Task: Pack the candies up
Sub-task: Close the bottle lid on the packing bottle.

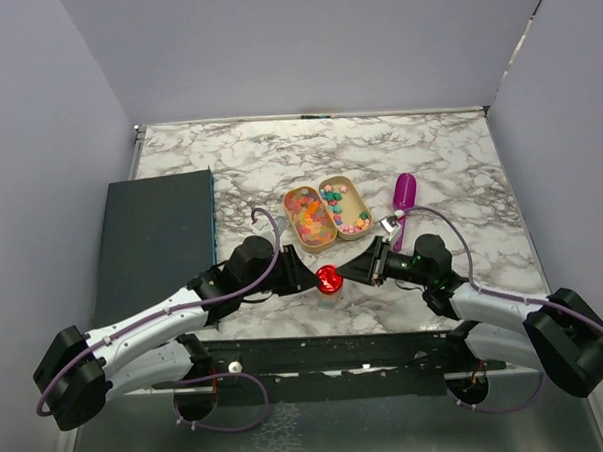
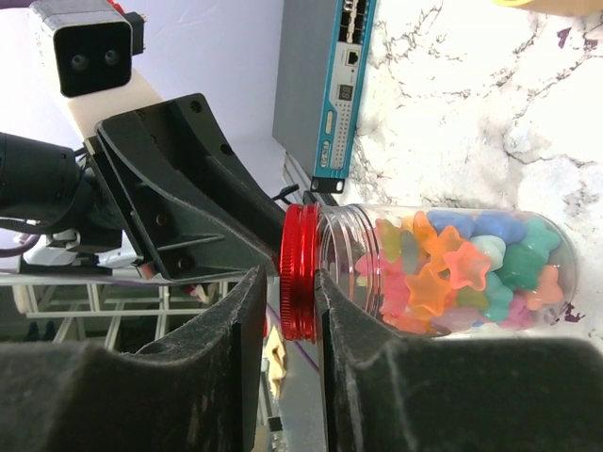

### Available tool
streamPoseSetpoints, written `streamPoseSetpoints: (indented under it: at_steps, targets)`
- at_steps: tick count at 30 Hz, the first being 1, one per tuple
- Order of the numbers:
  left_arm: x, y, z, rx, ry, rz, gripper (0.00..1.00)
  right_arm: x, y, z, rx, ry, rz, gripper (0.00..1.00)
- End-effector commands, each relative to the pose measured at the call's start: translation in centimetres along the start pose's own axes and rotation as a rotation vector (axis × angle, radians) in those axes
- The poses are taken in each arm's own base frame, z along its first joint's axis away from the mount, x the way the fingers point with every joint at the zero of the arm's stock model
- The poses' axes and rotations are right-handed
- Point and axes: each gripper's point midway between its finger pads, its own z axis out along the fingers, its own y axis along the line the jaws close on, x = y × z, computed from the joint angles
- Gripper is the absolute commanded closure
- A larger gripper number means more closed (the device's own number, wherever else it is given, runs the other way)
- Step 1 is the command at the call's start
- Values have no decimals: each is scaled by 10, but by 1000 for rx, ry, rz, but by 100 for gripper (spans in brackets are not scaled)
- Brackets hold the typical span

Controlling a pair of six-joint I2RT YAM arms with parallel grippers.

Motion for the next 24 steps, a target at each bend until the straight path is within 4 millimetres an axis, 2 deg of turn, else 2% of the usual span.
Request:
streamPoseSetpoints:
  at_steps: [1,11,20,24]
  targets:
    - [-3,1,4,-3,-20,-6,73,-7,-10,-3,61,-40,-40,68]
    - [-3,-1,7,1,-14,-11,74,-17,-12,-10,140,-96,-102,63]
    - [-5,-3,8,4,-19,-14,74,-33,3,-18,195,-132,-250,63]
    - [-7,-6,8,7,-21,-14,70,-34,-1,-19,251,-101,-293,62]
